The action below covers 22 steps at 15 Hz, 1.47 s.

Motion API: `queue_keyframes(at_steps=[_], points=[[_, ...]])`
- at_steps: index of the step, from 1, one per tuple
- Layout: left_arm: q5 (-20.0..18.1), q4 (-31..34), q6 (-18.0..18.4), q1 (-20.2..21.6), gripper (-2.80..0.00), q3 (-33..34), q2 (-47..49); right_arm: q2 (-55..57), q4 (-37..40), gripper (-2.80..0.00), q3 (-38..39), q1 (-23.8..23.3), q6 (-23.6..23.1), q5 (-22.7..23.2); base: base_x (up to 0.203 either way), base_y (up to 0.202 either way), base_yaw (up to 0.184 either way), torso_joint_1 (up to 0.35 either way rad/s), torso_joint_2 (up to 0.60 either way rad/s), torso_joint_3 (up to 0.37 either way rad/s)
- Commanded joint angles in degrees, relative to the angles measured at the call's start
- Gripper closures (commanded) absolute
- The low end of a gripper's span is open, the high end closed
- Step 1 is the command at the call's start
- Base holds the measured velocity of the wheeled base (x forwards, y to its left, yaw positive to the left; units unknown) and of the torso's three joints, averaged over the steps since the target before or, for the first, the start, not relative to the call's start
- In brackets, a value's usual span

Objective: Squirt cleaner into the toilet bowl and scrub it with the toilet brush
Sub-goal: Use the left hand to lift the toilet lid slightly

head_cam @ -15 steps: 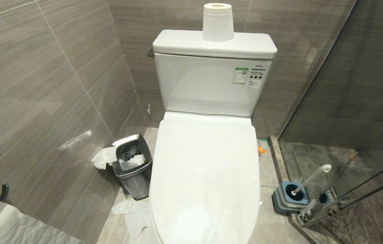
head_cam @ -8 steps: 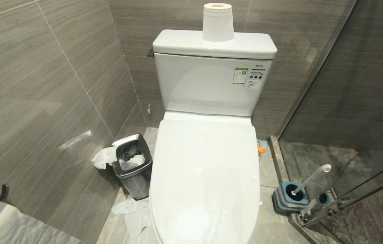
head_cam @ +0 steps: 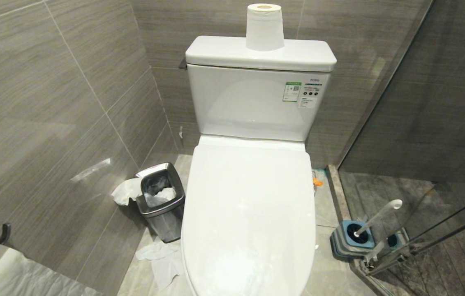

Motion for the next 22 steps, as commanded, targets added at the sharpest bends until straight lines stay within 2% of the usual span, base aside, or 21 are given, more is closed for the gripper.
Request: queue_keyframes(at_steps=[1, 2, 8, 22], points=[[0.81, 0.1, -6.77, -0.05, 0.0, 0.07, 0.07, 0.05, 0.0, 0.0, -0.06, 0.06, 5.47, -0.71, 0.0, 0.0, 0.0, 0.0, 0.0, 0.0], [2.25, 0.12, -9.26, -0.1, 0.0, 0.01, 0.07, 0.05, -0.03, 0.0, -0.08, 0.06, 8.03, -1.94, 0.0, 0.0, 0.0, 0.0, 0.0, 0.0], [2.69, -0.16, -11.01, -0.11, 0.0, 0.09, 0.07, 0.05, -0.06, 0.0, -0.09, 0.06, 8.13, -2.17, 0.0, 0.0, 0.0, 0.0, 0.0, 0.0], [3.4, -0.16, -11.36, -0.11, 0.0, 0.09, 0.07, 0.05, -0.06, 0.0, -0.09, 0.05, 8.13, -2.19, 0.0, 0.0, 0.0, 0.0, 0.0, 0.0]])
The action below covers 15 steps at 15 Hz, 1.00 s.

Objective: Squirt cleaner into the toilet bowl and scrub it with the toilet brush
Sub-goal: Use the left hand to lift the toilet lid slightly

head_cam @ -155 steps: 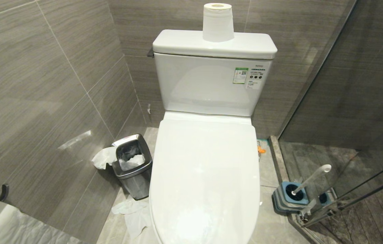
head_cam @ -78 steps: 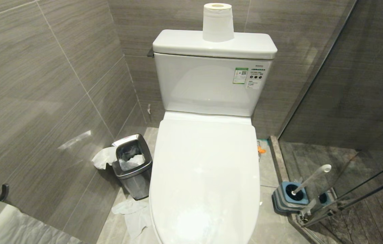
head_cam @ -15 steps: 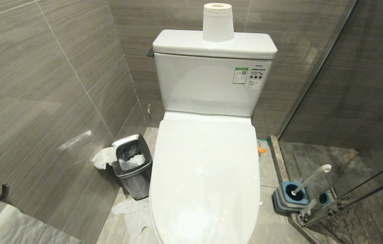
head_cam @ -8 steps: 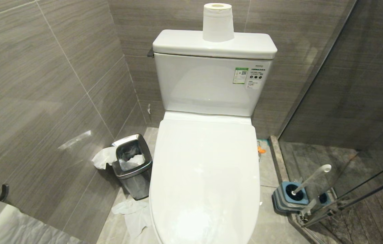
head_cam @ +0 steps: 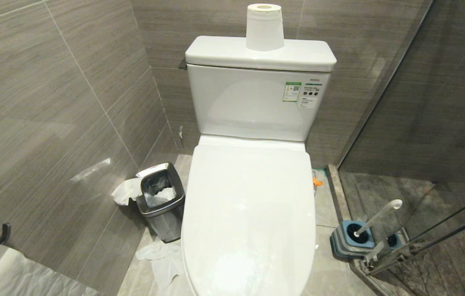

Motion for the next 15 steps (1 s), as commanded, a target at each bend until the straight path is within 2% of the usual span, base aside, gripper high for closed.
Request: queue_keyframes(at_steps=[1, 6, 9, 12, 15], points=[[0.05, 0.0, -0.02, -0.02, 0.0, 0.02, 0.08, 0.02, 0.06, 0.0, 0.01, 0.04, 0.06, 0.09, 0.0, 0.0, 0.0, 0.0, 0.0, 0.0], [0.05, 0.35, 0.48, -0.02, 0.0, -0.06, 0.08, 0.02, -0.01, 0.0, 0.01, 0.04, 0.0, 0.0, 0.0, 0.0, 0.0, 0.0, 0.0, 0.0], [-0.98, 0.27, 2.81, -0.02, 0.0, -1.13, 0.08, 0.02, -0.01, 0.0, 0.01, 0.03, 0.0, 0.08, 0.0, 0.0, 0.0, 0.0, 0.0, 0.0], [-3.67, 1.15, 5.41, -0.02, 0.0, -3.85, 0.08, 0.02, -0.01, 0.0, 0.01, 0.04, 0.0, 0.0, 0.0, 0.0, 0.0, 0.0, 0.0, 0.0], [-7.67, 5.11, 8.27, 0.04, 0.0, -9.98, 0.47, 0.02, 0.0, 0.0, 0.01, 0.04, 0.0, 0.0, 0.0, 0.0, 0.0, 0.0, 0.0, 0.0]])
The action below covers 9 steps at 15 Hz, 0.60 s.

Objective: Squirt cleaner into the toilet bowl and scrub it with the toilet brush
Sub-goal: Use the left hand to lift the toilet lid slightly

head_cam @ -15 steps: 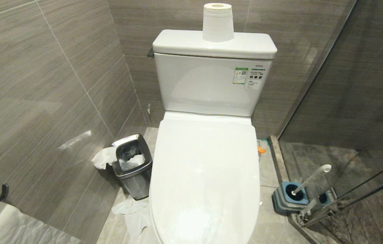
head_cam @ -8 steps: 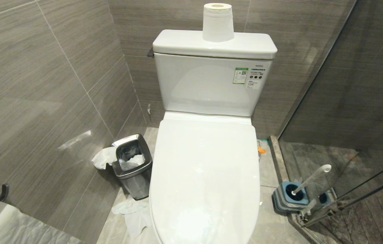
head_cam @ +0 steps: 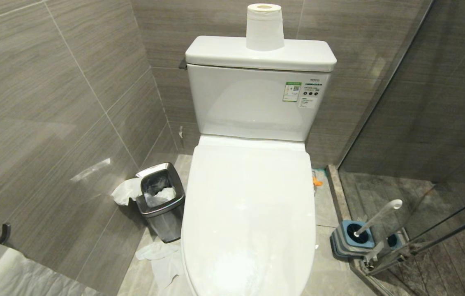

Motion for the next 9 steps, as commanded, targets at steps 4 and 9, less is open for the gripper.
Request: queue_keyframes(at_steps=[4, 9], points=[[-5.56, 4.04, 4.4, 0.07, 0.0, -9.25, 4.88, 0.03, -0.03, 0.0, 0.01, 0.02, 0.0, -0.05, 0.0, 0.0, 0.0, 0.0, 0.0, 0.0], [-6.3, 3.85, 5.33, 0.07, 0.0, -24.92, 21.77, 0.03, 0.06, 0.0, 0.01, -0.01, 0.0, -0.05, 0.0, 0.0, 0.0, 0.0, 0.0, 0.0]])
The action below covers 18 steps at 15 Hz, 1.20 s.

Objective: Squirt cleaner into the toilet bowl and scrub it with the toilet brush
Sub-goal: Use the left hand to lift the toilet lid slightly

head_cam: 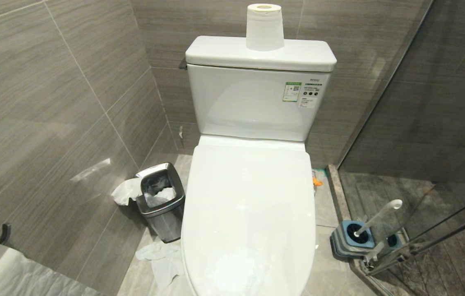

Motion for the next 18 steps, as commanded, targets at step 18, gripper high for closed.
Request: queue_keyframes(at_steps=[18], points=[[1.18, -7.54, 4.64, -7.21, 0.0, -37.83, 51.29, 0.05, -0.01, 0.0, 0.01, -0.06, 0.04, 0.01, 0.0, 0.0, 0.0, 0.0, 0.0, 0.0]])
